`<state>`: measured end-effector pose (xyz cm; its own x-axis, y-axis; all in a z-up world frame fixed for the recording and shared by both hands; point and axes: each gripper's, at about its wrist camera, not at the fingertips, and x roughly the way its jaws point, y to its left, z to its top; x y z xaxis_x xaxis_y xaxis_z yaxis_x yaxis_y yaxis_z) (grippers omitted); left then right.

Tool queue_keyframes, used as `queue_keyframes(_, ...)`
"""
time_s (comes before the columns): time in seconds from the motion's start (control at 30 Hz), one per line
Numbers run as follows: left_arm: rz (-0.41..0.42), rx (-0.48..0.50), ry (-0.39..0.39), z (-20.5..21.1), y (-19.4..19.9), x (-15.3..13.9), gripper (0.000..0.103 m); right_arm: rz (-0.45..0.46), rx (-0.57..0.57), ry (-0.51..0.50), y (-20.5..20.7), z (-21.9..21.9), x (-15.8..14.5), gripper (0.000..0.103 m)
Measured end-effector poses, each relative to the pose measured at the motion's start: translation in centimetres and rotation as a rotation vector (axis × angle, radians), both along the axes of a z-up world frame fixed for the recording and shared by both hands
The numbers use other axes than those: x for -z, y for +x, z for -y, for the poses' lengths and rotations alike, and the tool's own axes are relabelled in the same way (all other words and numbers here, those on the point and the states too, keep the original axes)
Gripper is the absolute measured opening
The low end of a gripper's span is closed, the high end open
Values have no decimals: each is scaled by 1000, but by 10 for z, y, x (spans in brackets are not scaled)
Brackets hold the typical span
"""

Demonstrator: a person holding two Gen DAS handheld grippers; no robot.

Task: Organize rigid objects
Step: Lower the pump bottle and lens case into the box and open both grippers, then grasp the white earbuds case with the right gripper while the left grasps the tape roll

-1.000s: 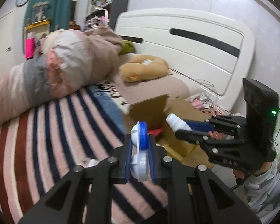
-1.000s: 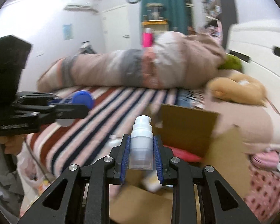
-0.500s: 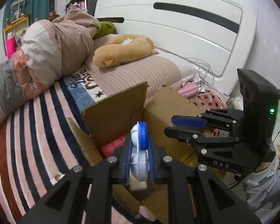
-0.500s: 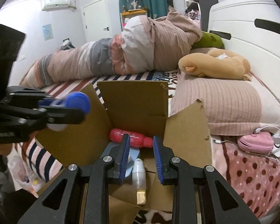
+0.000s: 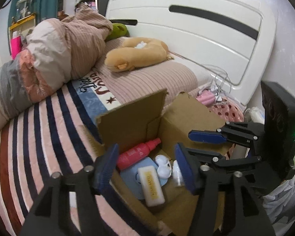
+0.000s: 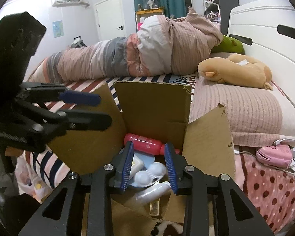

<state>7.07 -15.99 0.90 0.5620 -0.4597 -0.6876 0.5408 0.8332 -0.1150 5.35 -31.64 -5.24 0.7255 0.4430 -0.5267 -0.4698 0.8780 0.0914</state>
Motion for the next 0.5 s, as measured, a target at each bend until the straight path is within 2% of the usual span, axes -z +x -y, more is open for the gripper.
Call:
queue_keyframes(0.17,47,-62,-21,-38,-14,-15,66,5,-5,-24,-6,-15,-10,28)
queue_keyframes(0.27,71,-116,-14,-70,-22,-20,67,25,-21,-32,-14,-32,-21,28)
queue_keyframes(0.4,96,-202,16,-117,-35,-15,69,50,-71,-20,-26,-66,-36,28)
queue_keyframes(0.5,83,-242,16,-151,-40,-4,70,39,-129,-11,-31,-99,-41,31)
